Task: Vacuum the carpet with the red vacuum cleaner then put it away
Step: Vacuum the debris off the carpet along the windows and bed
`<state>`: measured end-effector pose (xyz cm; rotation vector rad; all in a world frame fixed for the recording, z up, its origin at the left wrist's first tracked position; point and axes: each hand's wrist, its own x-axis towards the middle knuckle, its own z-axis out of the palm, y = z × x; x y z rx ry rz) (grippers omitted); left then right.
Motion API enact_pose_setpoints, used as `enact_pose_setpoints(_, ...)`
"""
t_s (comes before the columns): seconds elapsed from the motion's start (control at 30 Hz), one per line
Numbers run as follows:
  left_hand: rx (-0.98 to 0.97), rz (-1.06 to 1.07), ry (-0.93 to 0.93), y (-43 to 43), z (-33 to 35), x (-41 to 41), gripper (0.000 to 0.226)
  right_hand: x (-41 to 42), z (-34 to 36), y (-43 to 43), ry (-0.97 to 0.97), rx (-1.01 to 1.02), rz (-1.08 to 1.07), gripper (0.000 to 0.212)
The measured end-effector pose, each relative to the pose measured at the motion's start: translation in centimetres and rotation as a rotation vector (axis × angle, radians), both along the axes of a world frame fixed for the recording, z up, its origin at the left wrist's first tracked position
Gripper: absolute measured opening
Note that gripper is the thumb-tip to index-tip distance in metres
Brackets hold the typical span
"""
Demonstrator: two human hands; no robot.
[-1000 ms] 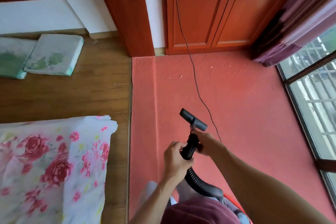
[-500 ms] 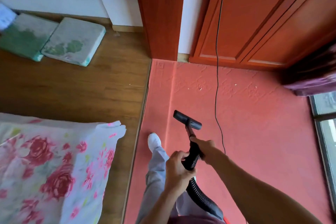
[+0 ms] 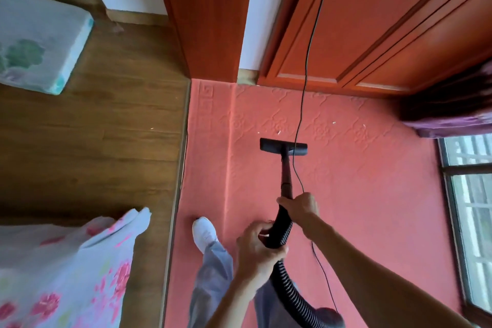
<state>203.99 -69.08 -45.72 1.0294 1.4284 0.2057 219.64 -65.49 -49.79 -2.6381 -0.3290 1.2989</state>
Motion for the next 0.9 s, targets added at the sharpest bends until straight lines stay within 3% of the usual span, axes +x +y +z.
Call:
enact_pose_setpoints(0.33,-0.077,0.070,0.054,2.1,-9.2,3.3,0.034,2.2,-11.4,1.7,0.025,-0.041,0.072,0.031)
enact_pose_setpoints(0.7,0.027,0.045,0.082,7.2,-15.4,3.5,0.037,2.6,-17.9,6.3,0.024,0.147,0.097,0.033)
enact_pose_setpoints(0.9,-0.017,0.031,-0.018,7.1,-16.1,3.3,0.034,3.2,-17.8,5.9,0.053,0.212,0.087,0.020)
